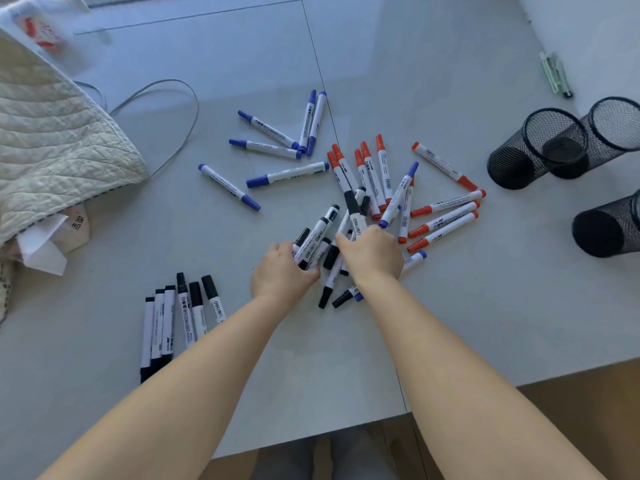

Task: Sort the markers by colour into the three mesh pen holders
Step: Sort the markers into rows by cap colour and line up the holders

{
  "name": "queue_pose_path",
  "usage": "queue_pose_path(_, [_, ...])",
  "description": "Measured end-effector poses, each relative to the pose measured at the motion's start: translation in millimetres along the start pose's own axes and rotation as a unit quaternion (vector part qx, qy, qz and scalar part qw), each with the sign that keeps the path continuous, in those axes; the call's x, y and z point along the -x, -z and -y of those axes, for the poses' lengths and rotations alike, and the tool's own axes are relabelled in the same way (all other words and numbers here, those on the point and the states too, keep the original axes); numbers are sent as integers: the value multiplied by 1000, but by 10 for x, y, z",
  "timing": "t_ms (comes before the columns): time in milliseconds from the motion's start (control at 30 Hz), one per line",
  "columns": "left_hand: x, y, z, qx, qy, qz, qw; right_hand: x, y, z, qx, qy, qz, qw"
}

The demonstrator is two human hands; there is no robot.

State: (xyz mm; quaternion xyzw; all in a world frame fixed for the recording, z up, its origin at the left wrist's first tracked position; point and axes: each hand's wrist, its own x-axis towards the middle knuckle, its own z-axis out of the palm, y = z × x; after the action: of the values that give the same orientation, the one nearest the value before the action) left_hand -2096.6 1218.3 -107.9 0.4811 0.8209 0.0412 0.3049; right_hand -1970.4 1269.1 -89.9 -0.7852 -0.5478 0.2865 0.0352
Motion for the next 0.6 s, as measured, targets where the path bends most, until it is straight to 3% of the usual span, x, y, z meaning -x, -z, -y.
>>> queue_pose_path(400, [-57,106,23,11,66,-7,998,43,-83,57,8,11,21,1000])
queue_pose_path(600, [-81,158,25,96,76,6,992,171,-30,-81,-136,-7,14,991])
